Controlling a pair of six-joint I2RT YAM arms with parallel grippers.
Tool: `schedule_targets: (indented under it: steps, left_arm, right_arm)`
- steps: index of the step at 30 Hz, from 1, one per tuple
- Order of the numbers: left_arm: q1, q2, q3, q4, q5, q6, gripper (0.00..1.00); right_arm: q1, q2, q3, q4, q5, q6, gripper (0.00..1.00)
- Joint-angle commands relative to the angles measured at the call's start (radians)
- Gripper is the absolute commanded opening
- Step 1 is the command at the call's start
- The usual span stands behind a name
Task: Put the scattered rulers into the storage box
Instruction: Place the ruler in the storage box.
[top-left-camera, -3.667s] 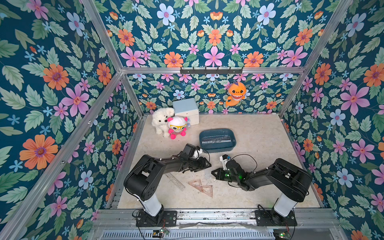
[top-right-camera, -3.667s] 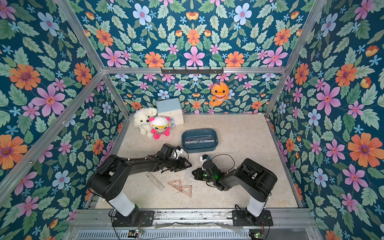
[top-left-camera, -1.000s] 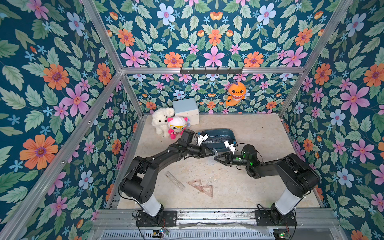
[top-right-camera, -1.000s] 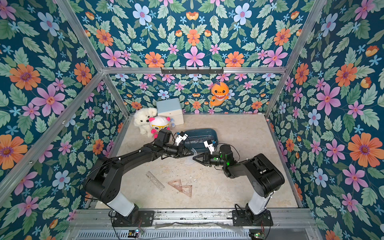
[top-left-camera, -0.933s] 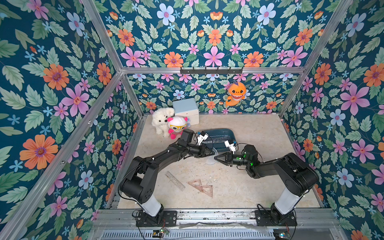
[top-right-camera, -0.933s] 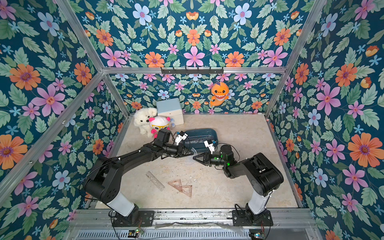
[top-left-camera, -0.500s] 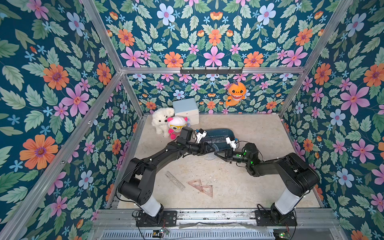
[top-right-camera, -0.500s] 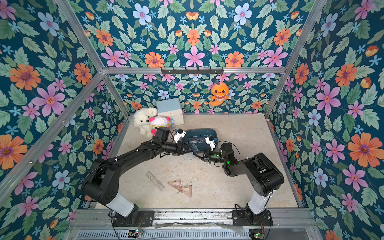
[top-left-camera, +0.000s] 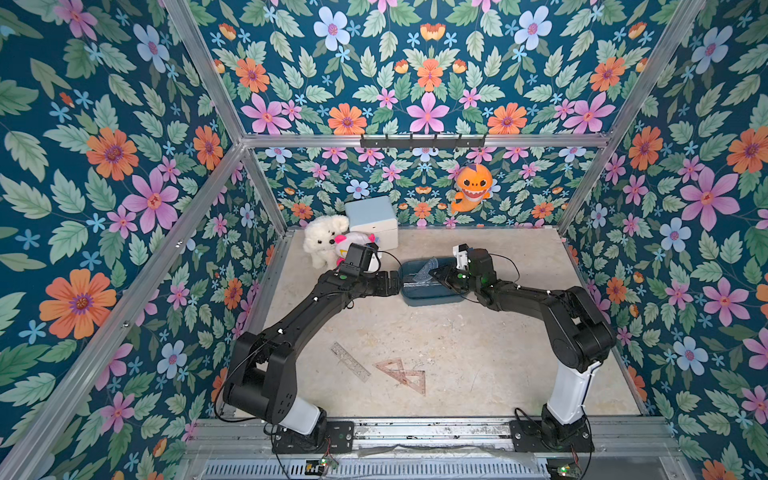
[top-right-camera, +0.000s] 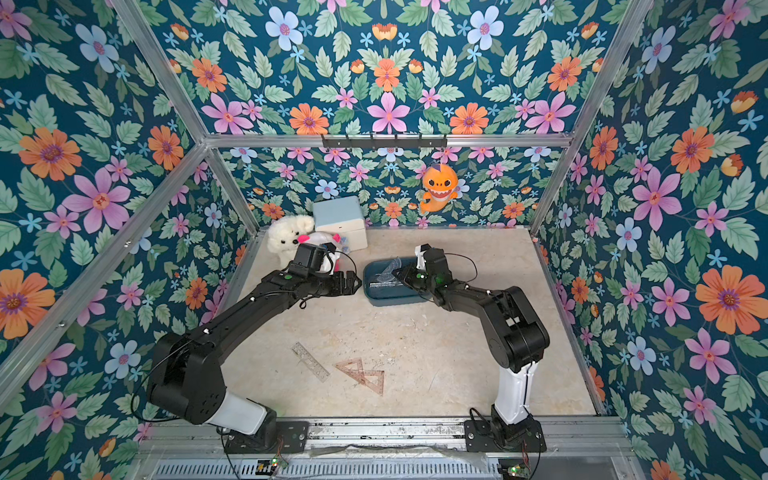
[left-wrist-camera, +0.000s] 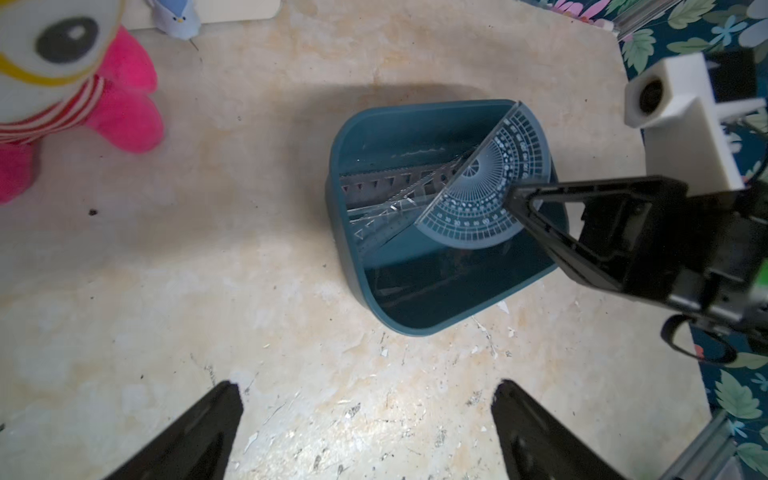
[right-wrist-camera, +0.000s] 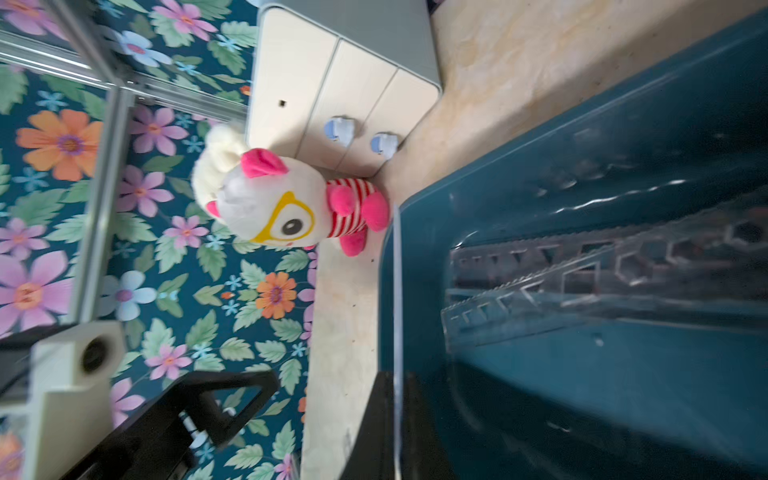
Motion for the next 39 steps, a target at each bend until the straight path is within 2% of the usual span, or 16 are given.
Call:
schedule_targets:
  steps: [1,9,13,18,21,24,29,34,39]
  left_arm:
    - [0.009,-0.026,-0.014,0.002,-0.09,-0.007,0.99]
    - [0.024,-0.075,-0.056,0.037,-0.152,-0.031,0.99]
    - [0.024,-0.069,-0.05,0.033,-0.123,-0.028,0.99]
    - [0.024,-0.061,-0.037,0.017,-0.107,-0.017,0.99]
    - [0.024,-0.057,-0.033,0.015,-0.094,-0.016,0.99]
    - [0.024,-0.055,-0.033,0.015,-0.087,-0.014,0.99]
    - [0.024,-0.052,-0.032,0.015,-0.07,-0.014,0.99]
    - [0.024,-0.05,-0.033,0.012,-0.059,-0.024,0.99]
    - [0.019,-0.065,-0.044,0.004,-0.058,-0.06,0.99]
  right_arm:
    - [0.005,0.053,0.084,-0.198,0.05,-0.093,0.0]
    - [0.036,0.13,0.178,-0.332,0.058,-0.133,0.0]
    - [0.038,0.162,0.214,-0.378,0.053,-0.143,0.0]
    - [0.039,0.184,0.265,-0.445,0.048,-0.169,0.08]
    - [0.037,0.175,0.289,-0.492,0.056,-0.194,0.19]
    - [0.038,0.15,0.312,-0.546,0.08,-0.228,0.32]
    - [0.036,0.1,0.357,-0.642,0.12,-0.288,0.42]
    - [0.035,0.002,0.337,-0.699,0.161,-0.333,0.46]
    - [0.093,-0.157,0.2,-0.7,0.195,-0.382,0.45]
